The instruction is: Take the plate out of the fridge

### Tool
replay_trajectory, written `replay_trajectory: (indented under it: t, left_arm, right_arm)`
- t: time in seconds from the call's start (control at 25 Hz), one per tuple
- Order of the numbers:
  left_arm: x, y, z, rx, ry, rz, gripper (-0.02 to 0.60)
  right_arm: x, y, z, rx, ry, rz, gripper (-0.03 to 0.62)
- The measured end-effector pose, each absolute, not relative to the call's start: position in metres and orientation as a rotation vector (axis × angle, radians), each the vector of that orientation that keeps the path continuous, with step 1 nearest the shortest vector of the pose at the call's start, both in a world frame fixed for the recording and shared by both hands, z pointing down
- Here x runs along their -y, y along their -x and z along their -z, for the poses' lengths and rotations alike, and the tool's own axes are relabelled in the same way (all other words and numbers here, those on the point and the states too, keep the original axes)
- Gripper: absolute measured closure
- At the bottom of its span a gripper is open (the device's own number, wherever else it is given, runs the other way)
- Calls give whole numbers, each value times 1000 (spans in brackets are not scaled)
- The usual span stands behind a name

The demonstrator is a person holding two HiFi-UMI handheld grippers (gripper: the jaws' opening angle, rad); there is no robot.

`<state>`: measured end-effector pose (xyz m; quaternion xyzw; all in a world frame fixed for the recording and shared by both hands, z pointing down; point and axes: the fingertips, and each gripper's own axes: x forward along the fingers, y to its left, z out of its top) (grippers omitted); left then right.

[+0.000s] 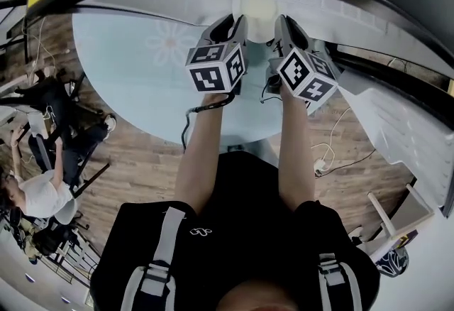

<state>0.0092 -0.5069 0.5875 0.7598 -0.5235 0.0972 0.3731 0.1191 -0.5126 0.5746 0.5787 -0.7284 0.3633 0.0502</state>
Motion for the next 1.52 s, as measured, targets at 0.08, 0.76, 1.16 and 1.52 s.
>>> replay_trajectory:
  t: [0.08,0.76,1.16,1.52]
  left_arm:
    - [502,-9,-578,1357,-1953,-234,477]
    - [440,-24,-479,1409,-2050,-88,503]
    - [390,-36,-453,1447,-2096,-75,500]
    - [344,-44,-434,1489,-2116,-30,502]
  right_arm:
    - [509,-119,-565,2239,-1768,-1103,533]
    - [439,-137,-482,2380,-1878,-1121,534]
    - [392,-149,-455,2429,-1898,-1078,539]
    - [347,-157,-439,2482,-1875,-1036,539]
